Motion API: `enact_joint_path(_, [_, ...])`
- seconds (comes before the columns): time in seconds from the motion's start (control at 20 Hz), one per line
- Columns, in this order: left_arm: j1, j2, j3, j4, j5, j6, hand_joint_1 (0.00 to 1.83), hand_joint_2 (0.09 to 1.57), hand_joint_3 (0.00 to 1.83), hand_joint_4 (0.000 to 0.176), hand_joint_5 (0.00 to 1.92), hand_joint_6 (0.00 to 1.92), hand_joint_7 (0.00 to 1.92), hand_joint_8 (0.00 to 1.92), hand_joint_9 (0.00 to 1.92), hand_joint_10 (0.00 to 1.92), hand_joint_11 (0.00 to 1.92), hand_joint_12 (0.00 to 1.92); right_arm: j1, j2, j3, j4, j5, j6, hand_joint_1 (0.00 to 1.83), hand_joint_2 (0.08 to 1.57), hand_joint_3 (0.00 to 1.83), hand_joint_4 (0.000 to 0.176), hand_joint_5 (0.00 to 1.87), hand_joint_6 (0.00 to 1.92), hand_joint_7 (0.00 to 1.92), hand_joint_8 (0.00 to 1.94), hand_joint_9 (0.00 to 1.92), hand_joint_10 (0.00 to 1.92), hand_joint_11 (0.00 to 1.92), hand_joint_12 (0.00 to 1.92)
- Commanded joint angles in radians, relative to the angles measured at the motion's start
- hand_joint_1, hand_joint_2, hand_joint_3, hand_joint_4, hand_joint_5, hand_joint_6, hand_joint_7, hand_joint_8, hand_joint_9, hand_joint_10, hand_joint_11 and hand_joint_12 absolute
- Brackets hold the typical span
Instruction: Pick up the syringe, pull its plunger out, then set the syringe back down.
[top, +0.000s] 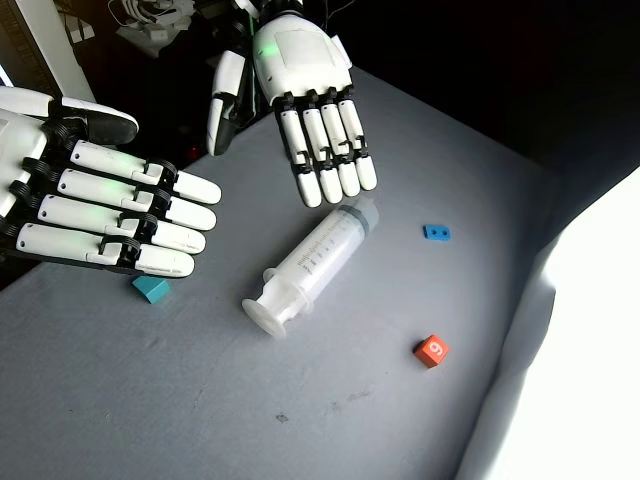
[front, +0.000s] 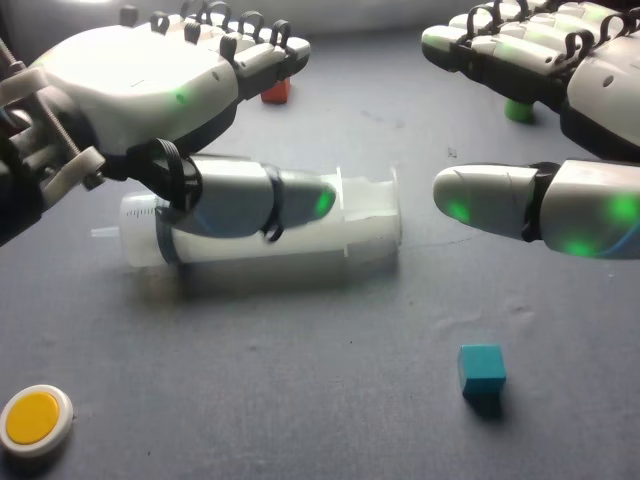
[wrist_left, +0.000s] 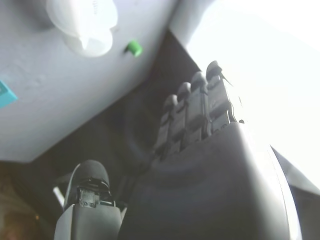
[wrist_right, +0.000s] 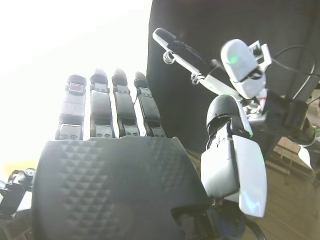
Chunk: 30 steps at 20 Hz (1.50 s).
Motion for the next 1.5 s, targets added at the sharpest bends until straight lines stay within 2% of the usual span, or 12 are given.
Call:
enact_joint_path(0.0, [-0.011,-0.013,0.012,-0.013,-0.054,0.032,0.68,0.89,0.0,0.0,0.01,0.0,0.06,0.0,0.02,0.0,0.01,0.09,0.008,0.005,-0.004,-0.023,0.107,0.005,0.0,1.19,0.0,0.0,0.13,0.01,0.11,0.01,0.07,0.01,0.02,0.01])
enact_joint_path(0.1, [-0.007,-0.047,0.035,-0.031,-0.071,0.034,0.87,0.97,0.03,0.0,0.0,0.0,0.03,0.0,0.0,0.0,0.0,0.01,0.007,0.005,-0.003,-0.015,0.11,0.005,0.01,1.19,0.0,0.0,0.14,0.01,0.13,0.02,0.09,0.01,0.04,0.02])
enact_joint_path(0.2, [0.0,-0.084,0.063,-0.049,-0.078,0.034,1.01,0.89,0.0,0.0,0.0,0.0,0.0,0.0,0.0,0.0,0.0,0.0,0.007,0.004,-0.003,-0.015,0.112,0.004,0.0,1.19,0.0,0.0,0.15,0.01,0.13,0.01,0.09,0.01,0.03,0.02])
enact_joint_path(0.3, [0.009,-0.121,0.089,-0.073,-0.092,0.034,1.13,0.89,0.0,0.0,0.0,0.0,0.0,0.0,0.0,0.0,0.0,0.0,0.006,0.004,-0.003,-0.015,0.113,0.004,0.0,1.19,0.0,0.0,0.14,0.0,0.13,0.0,0.09,0.01,0.03,0.03])
enact_joint_path(0.55, [0.034,-0.205,0.139,-0.206,-0.151,0.118,1.1,0.89,0.0,0.0,0.0,0.0,0.01,0.0,0.01,0.0,0.04,0.02,0.003,0.001,-0.003,-0.015,0.113,0.001,0.0,1.19,0.0,0.0,0.12,0.0,0.11,0.0,0.08,0.0,0.03,0.04])
enact_joint_path(0.7, [0.061,-0.246,0.165,-0.227,-0.174,0.12,1.12,0.9,0.0,0.0,0.0,0.0,0.01,0.0,0.01,0.0,0.04,0.03,0.003,0.001,-0.004,-0.015,0.113,0.001,0.01,1.2,0.0,0.0,0.13,0.01,0.12,0.01,0.09,0.01,0.03,0.05])
enact_joint_path(0.75, [0.07,-0.262,0.18,-0.238,-0.174,0.12,1.11,0.91,0.0,0.0,0.0,0.0,0.01,0.01,0.02,0.0,0.01,0.14,0.003,0.001,-0.004,-0.015,0.113,0.001,0.01,1.2,0.0,0.0,0.16,0.0,0.14,0.0,0.11,0.0,0.01,0.17])
enact_joint_path(0.85, [0.088,-0.291,0.208,-0.249,-0.174,0.12,1.07,0.89,0.0,0.0,0.01,0.0,0.02,0.0,0.03,0.01,0.0,0.22,0.003,0.001,-0.004,-0.015,0.113,0.001,0.01,1.2,0.0,0.0,0.15,0.0,0.14,0.0,0.1,0.0,0.0,0.19])
enact_joint_path(1.0, [0.11,-0.316,0.245,-0.264,-0.174,0.12,1.12,0.88,0.0,0.0,0.02,0.0,0.03,0.0,0.04,0.01,0.0,0.22,0.003,0.001,-0.004,-0.015,0.113,0.0,0.03,1.2,0.0,0.0,0.16,0.0,0.15,0.0,0.12,0.0,0.0,0.2])
enact_joint_path(1.2, [0.129,-0.346,0.294,-0.27,-0.174,0.12,1.05,0.88,0.0,0.0,0.02,0.0,0.03,0.0,0.05,0.0,0.0,0.27,0.003,0.001,-0.004,-0.015,0.113,0.0,0.06,1.19,0.0,0.0,0.18,0.0,0.17,0.0,0.14,0.01,0.0,0.26])
enact_joint_path(1.4, [0.148,-0.378,0.341,-0.269,-0.173,0.119,1.02,0.88,0.0,0.0,0.03,0.0,0.05,0.0,0.06,0.0,0.0,0.3,0.003,0.001,-0.004,-0.015,0.113,0.0,0.04,1.19,0.0,0.0,0.16,0.0,0.15,0.0,0.12,0.0,0.0,0.23])
enact_joint_path(1.45, [0.151,-0.384,0.35,-0.269,-0.171,0.119,0.99,0.88,0.0,0.0,0.04,0.01,0.07,0.01,0.07,0.01,0.0,0.35,0.003,0.001,-0.004,-0.015,0.113,0.0,0.08,1.18,0.0,0.0,0.2,0.01,0.19,0.01,0.15,0.01,0.0,0.3])
